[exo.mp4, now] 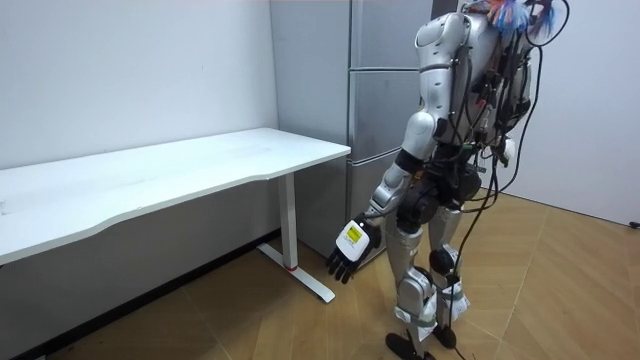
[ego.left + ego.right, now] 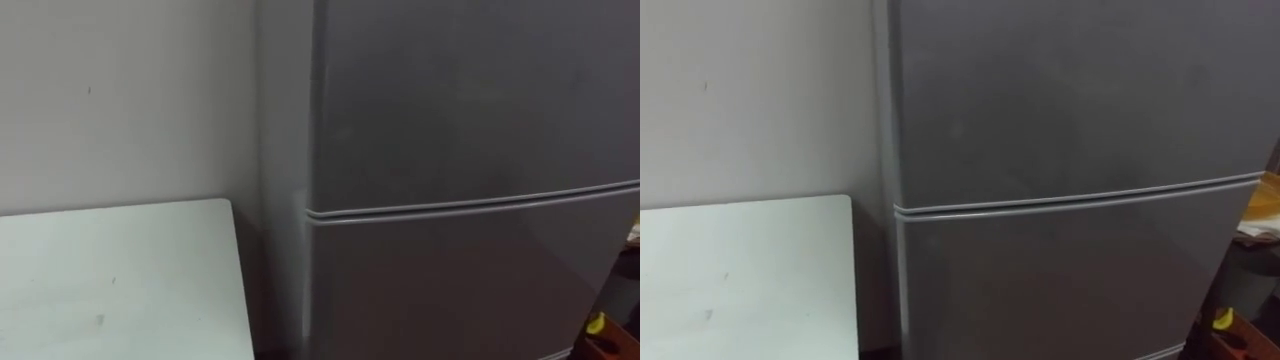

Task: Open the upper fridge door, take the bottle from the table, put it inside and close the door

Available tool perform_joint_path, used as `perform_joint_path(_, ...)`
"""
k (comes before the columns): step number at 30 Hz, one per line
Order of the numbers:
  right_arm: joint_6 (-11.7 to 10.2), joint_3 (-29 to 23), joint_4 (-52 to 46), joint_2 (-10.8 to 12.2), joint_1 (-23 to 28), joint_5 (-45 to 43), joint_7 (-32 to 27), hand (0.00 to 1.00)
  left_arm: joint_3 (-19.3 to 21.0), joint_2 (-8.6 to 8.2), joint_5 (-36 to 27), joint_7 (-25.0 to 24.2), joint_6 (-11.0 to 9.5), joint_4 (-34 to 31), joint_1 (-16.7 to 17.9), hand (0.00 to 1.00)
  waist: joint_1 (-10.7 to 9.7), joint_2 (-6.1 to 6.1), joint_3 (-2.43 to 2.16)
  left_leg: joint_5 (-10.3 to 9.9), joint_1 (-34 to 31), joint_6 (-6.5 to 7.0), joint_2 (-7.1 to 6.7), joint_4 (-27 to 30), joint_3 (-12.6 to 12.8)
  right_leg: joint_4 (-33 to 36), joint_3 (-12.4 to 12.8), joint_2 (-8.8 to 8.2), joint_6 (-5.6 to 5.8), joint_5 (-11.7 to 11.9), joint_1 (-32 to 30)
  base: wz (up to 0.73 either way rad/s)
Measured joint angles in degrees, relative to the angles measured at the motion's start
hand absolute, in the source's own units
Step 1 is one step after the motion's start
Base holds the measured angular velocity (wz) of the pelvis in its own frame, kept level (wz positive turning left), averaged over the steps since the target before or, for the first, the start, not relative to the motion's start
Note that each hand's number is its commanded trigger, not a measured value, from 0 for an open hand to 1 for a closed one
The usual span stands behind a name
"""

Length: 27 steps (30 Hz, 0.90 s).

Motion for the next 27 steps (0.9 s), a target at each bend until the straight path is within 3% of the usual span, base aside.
perform_joint_path(4,-0.08,4.73,4.19,2.41,0.64,-2.04,1.83,0.00,-0.15,-0.76,-0.87,0.13,-0.42,0.55,0.16,0.00,0.22,1.15,-0.15,-0.06,-0.12,-0.05,0.02,-0.08,0.00,0.01,0.07,0.07,-0.01,0.00,-0.20,-0.02)
perform_joint_path(9,-0.06,8.98,7.81,3.07,0.78,-5.89,6.77,0.00,-0.03,-1.87,-0.89,0.26,-1.29,0.54,-0.18,0.00,0.29,2.02,-0.25,-0.06,0.07,-0.05,-0.06,-0.37,-0.02,-0.04,-0.13,-0.04,0.01,-0.06,-0.16,0.00)
perform_joint_path(13,-0.11,14.44,11.62,3.11,0.83,-10.46,11.78,0.00,-1.97,-2.49,-2.00,0.79,-1.63,0.86,-1.15,0.00,0.68,1.81,-0.16,-0.05,0.21,-0.08,-0.01,-0.37,-0.10,-0.08,-0.11,0.04,-0.06,-0.13,0.12,0.00)
perform_joint_path(22,-0.20,20.68,12.80,5.99,-0.60,-22.81,21.35,0.00,-4.77,-3.53,-2.58,0.73,-4.08,2.53,-3.15,0.00,3.30,2.06,0.05,-0.16,0.01,-0.17,0.04,-0.29,-0.05,-0.17,0.42,0.26,-0.09,-0.13,-0.30,-0.02)
perform_joint_path(27,-0.23,23.99,13.02,6.68,-2.74,-25.27,24.40,0.00,-6.87,-3.74,-3.26,0.75,-4.29,2.54,-3.28,0.00,3.33,2.37,0.10,-0.17,-0.17,-0.19,0.04,-0.10,-0.25,-0.44,-0.38,0.26,-0.09,-0.12,-0.25,0.03)
